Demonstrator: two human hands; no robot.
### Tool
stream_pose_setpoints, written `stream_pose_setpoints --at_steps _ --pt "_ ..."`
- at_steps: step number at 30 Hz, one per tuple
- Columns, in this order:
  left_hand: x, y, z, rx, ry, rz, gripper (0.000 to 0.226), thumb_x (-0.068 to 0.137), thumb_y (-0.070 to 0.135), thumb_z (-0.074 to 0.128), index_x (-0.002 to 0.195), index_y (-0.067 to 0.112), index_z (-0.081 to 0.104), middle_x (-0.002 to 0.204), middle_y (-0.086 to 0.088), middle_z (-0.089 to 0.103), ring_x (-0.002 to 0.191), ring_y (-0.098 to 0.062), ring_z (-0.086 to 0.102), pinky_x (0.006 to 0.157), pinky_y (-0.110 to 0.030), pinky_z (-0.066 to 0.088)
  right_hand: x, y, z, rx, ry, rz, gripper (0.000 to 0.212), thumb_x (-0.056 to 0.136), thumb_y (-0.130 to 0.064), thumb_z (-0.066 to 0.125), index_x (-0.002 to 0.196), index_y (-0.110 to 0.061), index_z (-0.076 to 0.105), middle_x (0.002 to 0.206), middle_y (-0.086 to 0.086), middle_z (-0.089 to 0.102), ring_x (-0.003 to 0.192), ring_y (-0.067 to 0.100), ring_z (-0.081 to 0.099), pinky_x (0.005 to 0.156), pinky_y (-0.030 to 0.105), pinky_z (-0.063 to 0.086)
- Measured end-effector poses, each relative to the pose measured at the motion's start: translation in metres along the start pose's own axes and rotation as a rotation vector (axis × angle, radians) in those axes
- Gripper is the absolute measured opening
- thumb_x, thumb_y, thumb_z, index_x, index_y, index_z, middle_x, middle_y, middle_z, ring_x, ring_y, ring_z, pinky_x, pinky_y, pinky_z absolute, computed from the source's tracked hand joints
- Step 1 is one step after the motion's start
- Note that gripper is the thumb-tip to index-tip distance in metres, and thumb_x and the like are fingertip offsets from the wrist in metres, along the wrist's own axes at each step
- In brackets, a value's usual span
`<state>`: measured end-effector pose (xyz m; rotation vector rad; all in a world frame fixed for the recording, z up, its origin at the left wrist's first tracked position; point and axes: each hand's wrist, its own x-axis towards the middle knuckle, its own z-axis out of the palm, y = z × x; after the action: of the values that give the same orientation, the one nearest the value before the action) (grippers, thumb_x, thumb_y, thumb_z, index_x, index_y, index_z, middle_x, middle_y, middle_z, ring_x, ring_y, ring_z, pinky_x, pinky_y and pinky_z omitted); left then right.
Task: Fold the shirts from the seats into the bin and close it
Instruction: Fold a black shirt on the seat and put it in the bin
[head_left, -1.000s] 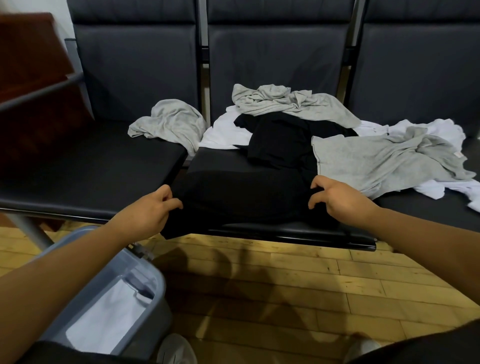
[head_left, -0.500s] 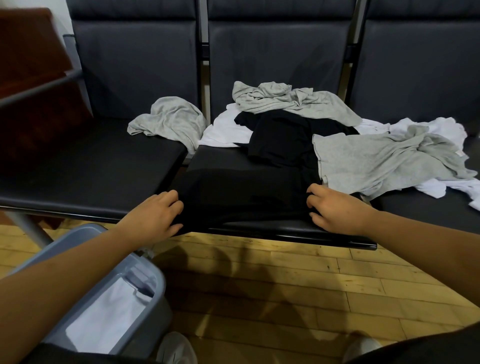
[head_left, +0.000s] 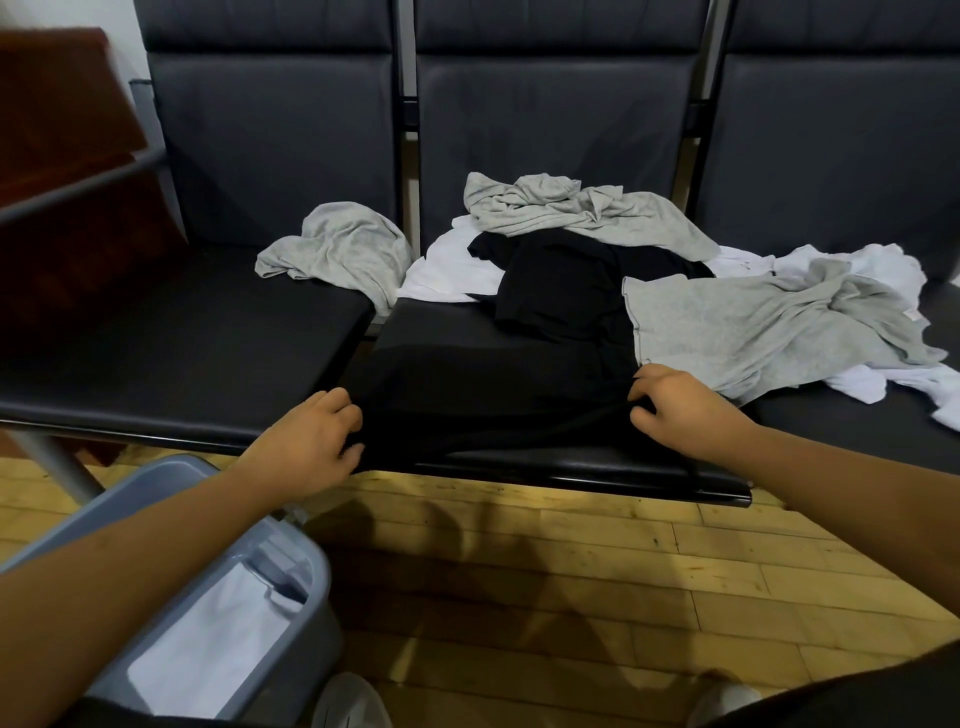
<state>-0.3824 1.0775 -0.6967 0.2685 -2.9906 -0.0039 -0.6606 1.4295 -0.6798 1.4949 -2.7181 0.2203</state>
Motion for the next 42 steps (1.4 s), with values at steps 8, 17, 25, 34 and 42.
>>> stream_pose_setpoints --at_steps 8,17,25,34,42 --pt "0.007 0.042 0.012 0.318 0.021 0.030 0.062 0.078 0.062 0.072 0.106 0.008 0.058 0.103 -0.008 0.051 0.091 -0.022 0.051 0.082 -0.035 0.053 -0.004 -0.007 0.006 -0.061 -0.076 -0.078 0.014 0.094 -0.017 0.058 0.105 -0.010 0.064 0.112 0.001 0.049 0.087 0.018 0.054 0.077 0.026 0.044" --pt "0.006 0.013 -0.013 0.150 0.054 -0.062 0.005 0.084 0.012 0.068 0.084 0.007 0.066 0.092 -0.009 0.056 0.083 -0.031 0.061 0.066 -0.041 0.052 -0.001 0.015 -0.003 0.042 0.059 0.081 0.025 0.094 -0.004 0.055 0.114 0.000 0.069 0.115 0.011 0.061 0.102 0.026 0.060 0.090 0.029 0.046" --pt "0.025 -0.022 -0.091 -0.336 0.157 -0.266 0.026 0.090 0.002 0.064 0.106 0.021 0.072 0.103 -0.001 0.063 0.096 -0.021 0.062 0.086 -0.031 0.045 0.022 0.008 -0.059 0.393 0.305 0.283 0.011 0.091 -0.007 0.067 0.098 -0.005 0.075 0.099 0.007 0.069 0.093 0.021 0.063 0.078 0.016 0.043" --pt "0.045 -0.045 -0.195 -0.496 -0.082 -0.392 0.020 0.073 0.039 0.081 0.087 0.024 0.080 0.078 0.005 0.077 0.082 -0.017 0.072 0.081 -0.028 0.054 0.045 0.007 -0.149 0.658 0.246 0.407 0.019 0.079 -0.017 0.083 0.084 -0.001 0.075 0.081 0.011 0.069 0.071 0.017 0.061 0.061 0.023 0.045" --pt "0.056 -0.056 -0.201 -0.465 0.033 -0.456 0.016 0.080 0.030 0.082 0.094 0.022 0.079 0.081 -0.002 0.076 0.084 -0.021 0.070 0.080 -0.034 0.054 0.062 0.010 -0.163 0.565 0.110 0.429 0.018 0.084 -0.013 0.078 0.087 0.004 0.074 0.076 0.015 0.066 0.066 0.024 0.057 0.058 0.030 0.045"
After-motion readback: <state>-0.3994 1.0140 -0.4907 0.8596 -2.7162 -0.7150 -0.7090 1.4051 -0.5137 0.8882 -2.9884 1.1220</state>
